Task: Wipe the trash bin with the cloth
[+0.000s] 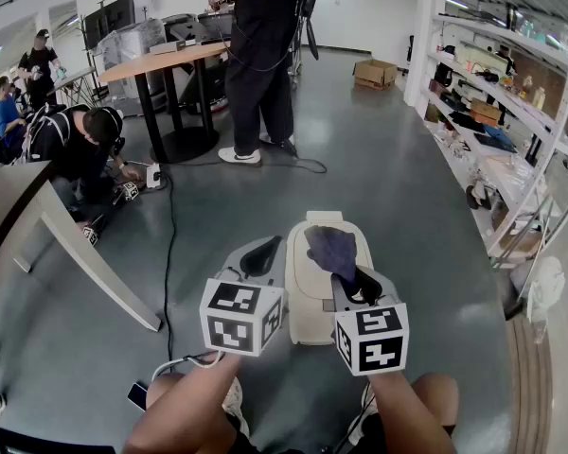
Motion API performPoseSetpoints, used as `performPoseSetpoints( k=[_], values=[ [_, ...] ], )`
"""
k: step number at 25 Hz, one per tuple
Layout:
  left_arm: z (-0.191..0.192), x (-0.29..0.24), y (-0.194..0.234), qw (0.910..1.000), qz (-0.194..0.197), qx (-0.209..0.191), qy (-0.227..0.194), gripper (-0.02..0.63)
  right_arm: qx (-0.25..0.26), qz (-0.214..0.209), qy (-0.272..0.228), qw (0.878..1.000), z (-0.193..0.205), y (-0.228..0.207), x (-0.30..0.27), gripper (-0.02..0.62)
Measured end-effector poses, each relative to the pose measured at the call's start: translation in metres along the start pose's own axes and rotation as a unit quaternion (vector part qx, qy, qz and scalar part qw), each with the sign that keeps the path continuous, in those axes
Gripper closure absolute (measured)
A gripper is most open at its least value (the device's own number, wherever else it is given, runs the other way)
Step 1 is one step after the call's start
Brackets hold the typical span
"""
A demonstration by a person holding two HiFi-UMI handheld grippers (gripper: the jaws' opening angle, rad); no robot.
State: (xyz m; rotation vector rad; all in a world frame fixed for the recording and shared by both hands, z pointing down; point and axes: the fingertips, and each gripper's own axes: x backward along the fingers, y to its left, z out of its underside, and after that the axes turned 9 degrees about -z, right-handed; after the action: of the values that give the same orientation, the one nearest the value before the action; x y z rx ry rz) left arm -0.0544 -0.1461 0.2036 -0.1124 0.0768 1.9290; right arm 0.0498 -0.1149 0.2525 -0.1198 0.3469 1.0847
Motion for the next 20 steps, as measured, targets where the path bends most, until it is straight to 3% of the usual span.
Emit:
performPoseSetpoints(
  k=[7, 14, 20],
  values=[
    [-0.002, -0.07, 0.034, 0.9996, -0.018, -0.019, 0.011, 0.609, -0.03, -0.028, 0.047, 0.998, 0.0, -0.039, -0.08, 0.486],
    [0.028, -0.113, 0.068, 0.9987, -0.028, -0.003, 0.043, 0.609, -0.02, -0.053, 0.097, 0.994, 0.017, -0.047, -0.163, 0.486],
    [0.046, -0.133, 0.076, 0.9976, -0.026, -0.009, 0.063, 0.609, 0.004, -0.07, 0.132, 0.989, 0.029, -0.05, -0.2, 0.485]
  ],
)
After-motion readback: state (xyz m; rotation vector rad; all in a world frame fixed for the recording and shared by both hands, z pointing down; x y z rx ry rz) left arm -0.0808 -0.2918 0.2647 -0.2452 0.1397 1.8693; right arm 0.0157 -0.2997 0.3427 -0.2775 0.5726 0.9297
